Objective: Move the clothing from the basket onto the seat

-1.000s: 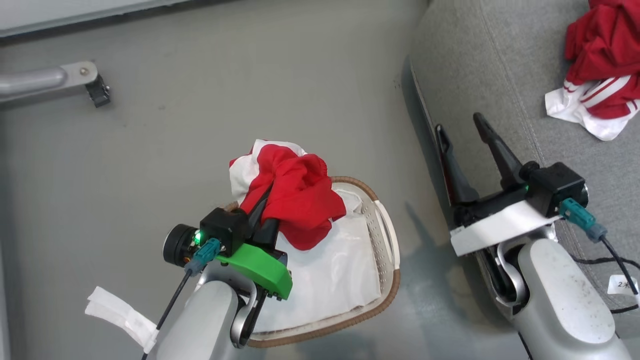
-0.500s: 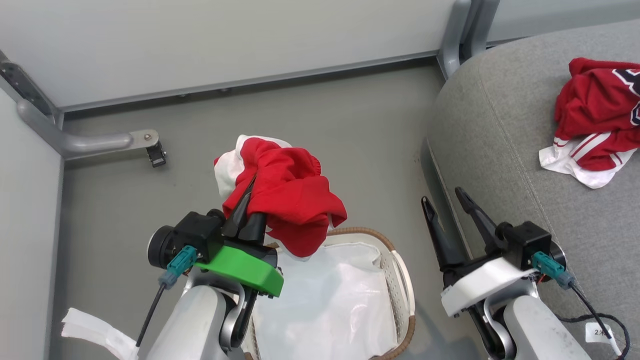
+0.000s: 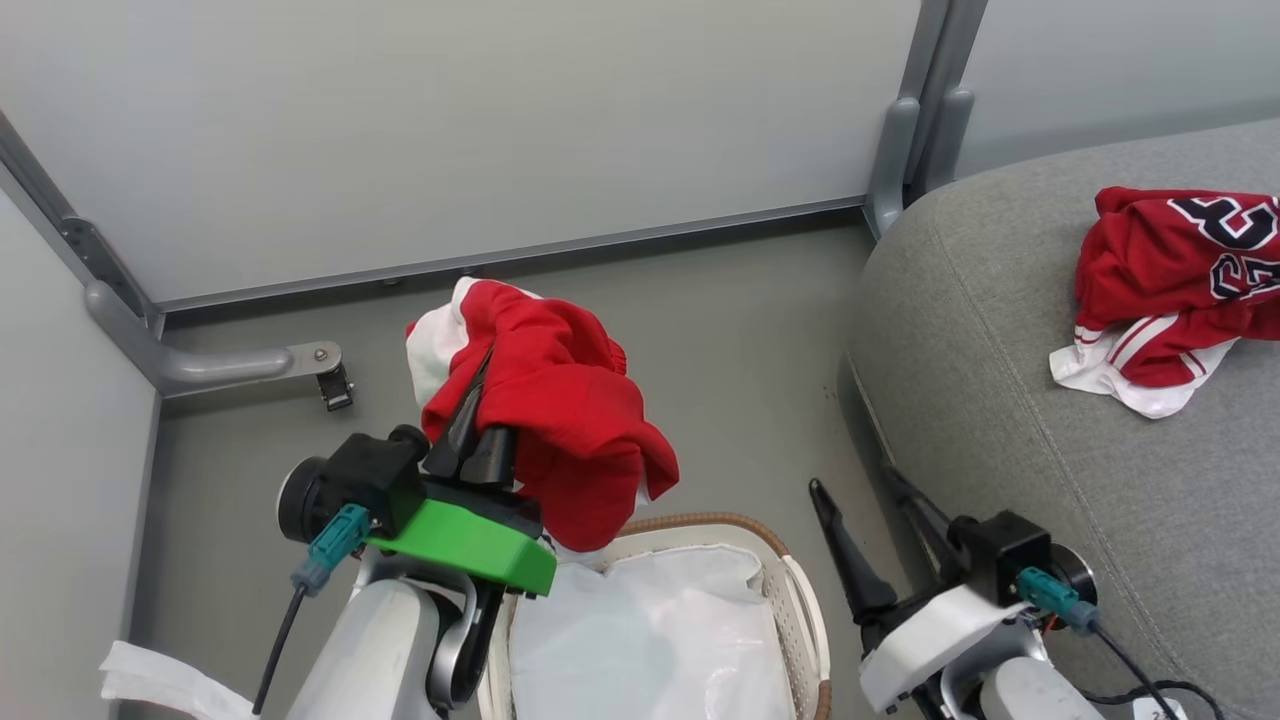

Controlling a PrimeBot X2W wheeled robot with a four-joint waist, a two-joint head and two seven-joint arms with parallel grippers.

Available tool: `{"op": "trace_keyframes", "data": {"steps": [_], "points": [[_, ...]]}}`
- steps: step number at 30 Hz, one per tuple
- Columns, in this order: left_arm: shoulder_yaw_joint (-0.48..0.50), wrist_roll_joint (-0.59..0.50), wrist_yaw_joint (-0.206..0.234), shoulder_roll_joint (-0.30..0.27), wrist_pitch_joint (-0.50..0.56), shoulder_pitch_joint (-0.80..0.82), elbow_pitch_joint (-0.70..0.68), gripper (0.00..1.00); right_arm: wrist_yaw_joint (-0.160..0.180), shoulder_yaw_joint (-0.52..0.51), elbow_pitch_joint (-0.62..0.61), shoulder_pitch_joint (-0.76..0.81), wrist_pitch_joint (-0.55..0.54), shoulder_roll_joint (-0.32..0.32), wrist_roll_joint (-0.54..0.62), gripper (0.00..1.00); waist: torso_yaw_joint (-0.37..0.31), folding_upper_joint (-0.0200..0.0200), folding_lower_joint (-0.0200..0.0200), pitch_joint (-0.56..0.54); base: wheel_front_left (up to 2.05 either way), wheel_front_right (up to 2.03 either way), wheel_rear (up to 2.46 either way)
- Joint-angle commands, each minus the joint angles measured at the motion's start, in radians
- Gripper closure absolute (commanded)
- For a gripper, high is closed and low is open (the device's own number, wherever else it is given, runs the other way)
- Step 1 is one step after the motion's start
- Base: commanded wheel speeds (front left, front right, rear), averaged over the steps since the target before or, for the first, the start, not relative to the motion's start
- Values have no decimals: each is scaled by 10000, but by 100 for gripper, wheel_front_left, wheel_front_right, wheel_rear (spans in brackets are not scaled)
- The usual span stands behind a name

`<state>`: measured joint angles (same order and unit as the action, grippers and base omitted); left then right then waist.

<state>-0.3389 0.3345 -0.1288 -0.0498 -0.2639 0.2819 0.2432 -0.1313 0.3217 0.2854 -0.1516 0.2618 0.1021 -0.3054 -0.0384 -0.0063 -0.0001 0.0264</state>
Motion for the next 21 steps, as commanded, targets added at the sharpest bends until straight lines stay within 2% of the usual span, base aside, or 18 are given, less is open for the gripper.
{"op": "trace_keyframes", "data": {"steps": [1,8,14,17,21], "points": [[-39,32,-31,-22,-7,-111,-53,100,10,284,-30,-19,43,80,86,0,2,63,1,9,0,0,0],[-378,160,-31,-20,-7,-49,-163,100,10,2398,-272,-1246,45,533,170,0,130,63,1,49,0,0,0],[-822,342,-31,-25,-7,106,-139,100,12,4035,99,-2624,43,541,403,0,433,63,1,59,0,0,0],[-1116,483,-31,-19,-7,170,-145,100,12,4308,663,-3224,45,313,614,0,639,63,1,55,0,0,0],[-1484,680,-30,-23,-7,172,-169,100,12,4014,1388,-3501,43,-111,966,0,895,63,1,21,0,0,0]]}}
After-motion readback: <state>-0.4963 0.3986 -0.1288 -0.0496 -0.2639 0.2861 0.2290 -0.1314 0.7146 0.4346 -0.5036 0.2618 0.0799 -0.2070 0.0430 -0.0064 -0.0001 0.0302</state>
